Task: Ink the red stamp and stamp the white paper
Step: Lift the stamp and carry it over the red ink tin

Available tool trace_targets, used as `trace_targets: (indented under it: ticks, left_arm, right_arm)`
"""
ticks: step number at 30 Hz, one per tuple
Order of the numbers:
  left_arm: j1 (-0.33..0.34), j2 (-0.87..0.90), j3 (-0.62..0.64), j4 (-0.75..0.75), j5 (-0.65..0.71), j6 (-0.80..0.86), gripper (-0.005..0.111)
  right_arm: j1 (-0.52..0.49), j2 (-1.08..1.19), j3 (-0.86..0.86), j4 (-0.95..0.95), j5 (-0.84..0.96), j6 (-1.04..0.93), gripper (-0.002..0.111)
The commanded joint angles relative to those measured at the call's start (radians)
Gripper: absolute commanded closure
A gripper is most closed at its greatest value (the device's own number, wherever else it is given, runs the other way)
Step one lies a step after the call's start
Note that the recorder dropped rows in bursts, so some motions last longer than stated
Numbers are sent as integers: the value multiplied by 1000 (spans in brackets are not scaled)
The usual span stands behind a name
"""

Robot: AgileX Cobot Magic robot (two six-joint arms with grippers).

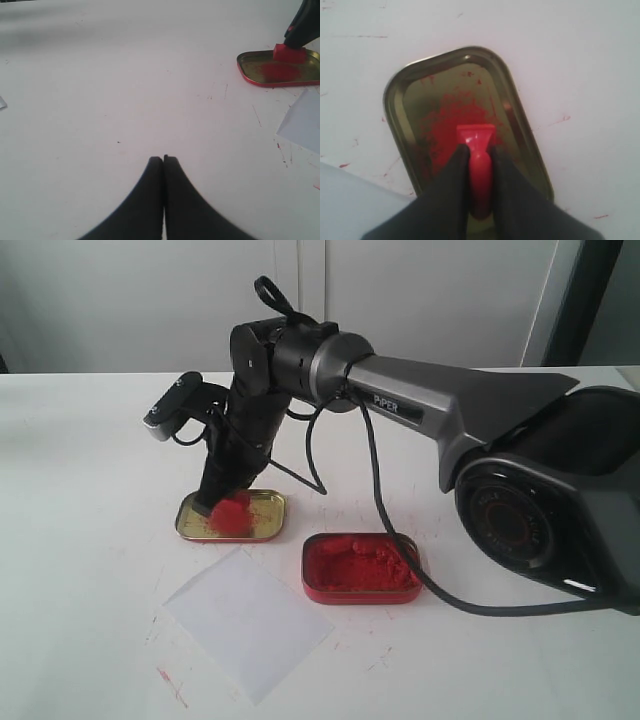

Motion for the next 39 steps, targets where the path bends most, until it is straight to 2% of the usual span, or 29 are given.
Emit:
trace_targets:
  ticks: [1, 5, 12, 16, 26, 32, 39]
  left_arm:
    - [4, -5, 5, -10, -1, -1, 107]
    - [4, -5, 5, -10, -1, -1, 107]
    - [4, -5, 5, -10, -1, -1, 107]
    - [4, -5, 5, -10, -1, -1, 107]
    - [4, -5, 5, -10, -1, -1, 107]
    - [4, -5, 5, -10, -1, -1, 107]
    - [4, -5, 5, -10, -1, -1, 107]
  right_arm:
    - [1, -26, 5, -5, 34, 12, 108]
    - [1, -51, 5, -7, 59, 96, 108]
    - [1, -100, 5, -11, 178, 111, 108]
    - [1, -138, 54, -12, 174, 121, 108]
    - [-3, -296, 343, -49, 64, 129, 108]
    - [-77, -425, 558, -62, -3, 129, 108]
    - [-94, -512, 759, -105, -146, 112, 108]
